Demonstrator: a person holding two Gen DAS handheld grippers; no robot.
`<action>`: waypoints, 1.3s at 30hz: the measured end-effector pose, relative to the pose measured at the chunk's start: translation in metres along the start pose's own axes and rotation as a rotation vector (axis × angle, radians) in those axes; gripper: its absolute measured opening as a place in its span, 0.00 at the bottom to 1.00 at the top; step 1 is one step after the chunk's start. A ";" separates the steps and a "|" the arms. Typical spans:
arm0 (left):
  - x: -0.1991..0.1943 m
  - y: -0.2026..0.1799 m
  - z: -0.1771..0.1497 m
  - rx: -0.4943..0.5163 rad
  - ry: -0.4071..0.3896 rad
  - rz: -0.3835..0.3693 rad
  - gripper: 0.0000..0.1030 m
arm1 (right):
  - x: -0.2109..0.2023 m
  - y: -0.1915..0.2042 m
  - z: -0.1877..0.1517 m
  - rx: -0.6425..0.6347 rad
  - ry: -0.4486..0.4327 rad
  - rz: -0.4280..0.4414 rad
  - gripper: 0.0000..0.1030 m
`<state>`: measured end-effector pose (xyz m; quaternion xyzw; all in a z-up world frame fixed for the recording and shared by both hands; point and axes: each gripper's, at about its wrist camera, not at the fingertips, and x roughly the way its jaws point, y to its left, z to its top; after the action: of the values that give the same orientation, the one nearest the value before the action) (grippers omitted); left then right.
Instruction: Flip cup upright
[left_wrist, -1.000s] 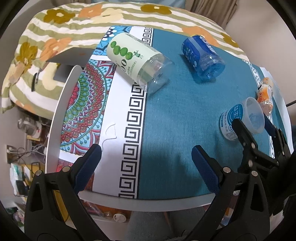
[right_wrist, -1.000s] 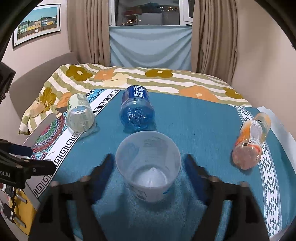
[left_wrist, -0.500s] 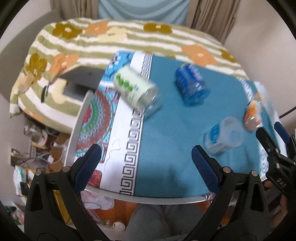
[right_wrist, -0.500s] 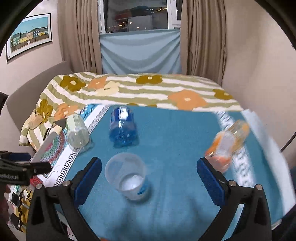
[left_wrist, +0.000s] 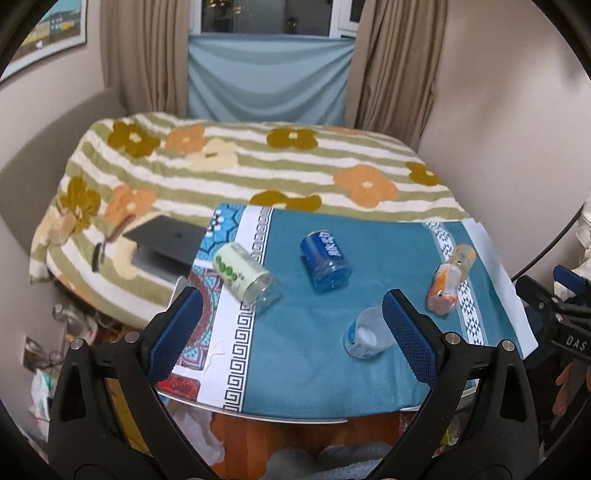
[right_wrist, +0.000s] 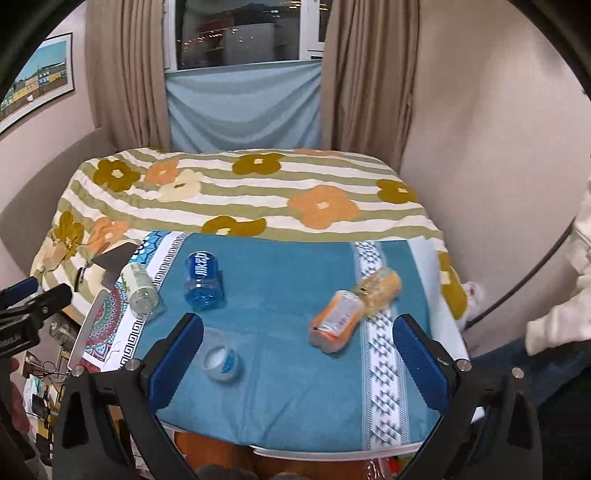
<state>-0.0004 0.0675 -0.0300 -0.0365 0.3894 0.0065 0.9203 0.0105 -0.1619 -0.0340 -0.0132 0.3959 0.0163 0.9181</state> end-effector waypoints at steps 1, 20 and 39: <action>-0.003 -0.003 -0.001 0.006 -0.007 0.003 1.00 | -0.002 -0.003 0.000 0.012 -0.002 0.001 0.99; -0.013 -0.030 -0.003 0.084 -0.046 -0.006 1.00 | -0.009 -0.008 -0.009 0.050 -0.029 0.002 0.99; -0.003 -0.033 0.006 0.096 -0.045 -0.027 1.00 | -0.009 -0.008 -0.005 0.060 -0.038 -0.003 0.99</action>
<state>0.0027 0.0355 -0.0218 0.0025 0.3681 -0.0238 0.9295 0.0012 -0.1701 -0.0310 0.0141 0.3788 0.0030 0.9254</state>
